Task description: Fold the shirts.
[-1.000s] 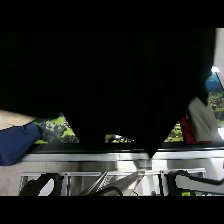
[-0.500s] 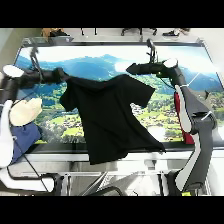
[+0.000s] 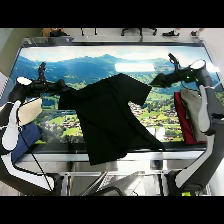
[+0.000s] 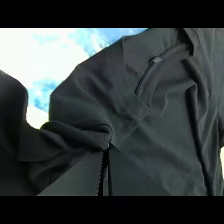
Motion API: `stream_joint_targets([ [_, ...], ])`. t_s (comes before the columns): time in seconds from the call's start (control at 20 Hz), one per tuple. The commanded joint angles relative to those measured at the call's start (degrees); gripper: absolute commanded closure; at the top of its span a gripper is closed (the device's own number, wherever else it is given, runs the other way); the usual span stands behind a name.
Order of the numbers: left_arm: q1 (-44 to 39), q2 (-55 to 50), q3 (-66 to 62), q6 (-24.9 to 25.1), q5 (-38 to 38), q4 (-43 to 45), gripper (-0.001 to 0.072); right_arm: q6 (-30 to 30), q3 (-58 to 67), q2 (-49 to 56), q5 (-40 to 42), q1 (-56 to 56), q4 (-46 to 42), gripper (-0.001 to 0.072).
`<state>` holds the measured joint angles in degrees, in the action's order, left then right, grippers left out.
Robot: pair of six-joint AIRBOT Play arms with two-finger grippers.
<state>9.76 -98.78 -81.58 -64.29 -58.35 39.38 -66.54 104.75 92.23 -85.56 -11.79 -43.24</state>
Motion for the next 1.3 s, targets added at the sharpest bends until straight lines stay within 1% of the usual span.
stream_joint_targets([
  [0.0, 1.2, 1.3, 0.1, 0.4, -0.6, 0.1, 0.0686, -4.1, -15.1, -9.0, -5.7, -4.0, -8.5, 0.0371],
  [0.15, 2.0, 1.4, 0.0, 0.4, -2.0, 0.1, 0.0686, -5.1, -35.2, -22.4, -1.1, -7.0, -12.0, 0.0368],
  [0.2, 1.9, 1.4, 0.0, 0.4, -2.1, 0.1, 0.0686, -5.7, -41.2, -26.7, 0.3, -7.8, -13.6, 0.0354],
  [0.3, 1.9, 1.4, -0.2, 0.4, -2.1, 0.1, 0.0686, -6.9, -50.8, -34.4, 3.1, -8.4, -16.0, 0.0155],
  [0.35, 1.9, 1.4, -0.5, 0.4, -2.2, 0.0, 0.0686, -6.8, -54.1, -37.2, 4.7, -8.5, -17.1, 0.0127],
  [0.45, 1.8, 1.4, -1.6, 0.4, -2.6, 0.0, 0.0686, -6.8, -57.9, -40.5, 5.2, -8.5, -18.9, 0.0127],
  [0.55, 1.8, 1.4, -2.9, 0.4, -3.7, 0.0, 0.0686, -7.0, -61.3, -41.9, 2.3, -8.4, -18.4, 0.0126],
  [0.65, 1.8, 1.4, -4.2, 0.4, -5.0, 0.0, 0.0686, -6.9, -66.5, -43.5, 1.8, -8.4, -17.0, 0.0126],
  [0.75, 1.8, 1.4, -5.0, 0.4, -5.1, 0.1, 0.0686, -6.7, -70.9, -44.0, 3.6, -8.3, -17.0, 0.0116],
  [0.85, 1.8, 1.3, -4.9, 0.3, -5.0, 0.1, 0.0686, -5.2, -73.3, -43.6, 6.3, -8.3, -16.9, 0.0116],
  [1.0, 1.8, 1.3, -4.9, 0.3, -5.0, 0.0, 0.0686, -2.6, -73.9, -41.4, 8.1, -8.3, -15.2, 0.0118],
  [1.1, 1.8, 1.3, -4.9, 0.2, -5.0, 0.0, 0.0686, -0.3, -73.9, -39.3, 9.7, -8.3, -12.3, 0.0120],
  [1.15, 1.8, 1.3, -4.9, 0.1, -5.0, 0.0, 0.0686, 0.8, -73.9, -38.0, 10.9, -8.3, -11.3, 0.0174],
  [1.2, 1.8, 1.3, -4.9, 0.1, -5.1, 0.0, 0.0686, 1.9, -73.9, -36.6, 11.7, -8.3, -10.6, 0.0289],
  [1.25, 1.8, 1.3, -4.9, 0.1, -5.3, 0.0, 0.0685, 2.3, -73.9, -35.4, 12.3, -8.3, -10.2, 0.0291],
])
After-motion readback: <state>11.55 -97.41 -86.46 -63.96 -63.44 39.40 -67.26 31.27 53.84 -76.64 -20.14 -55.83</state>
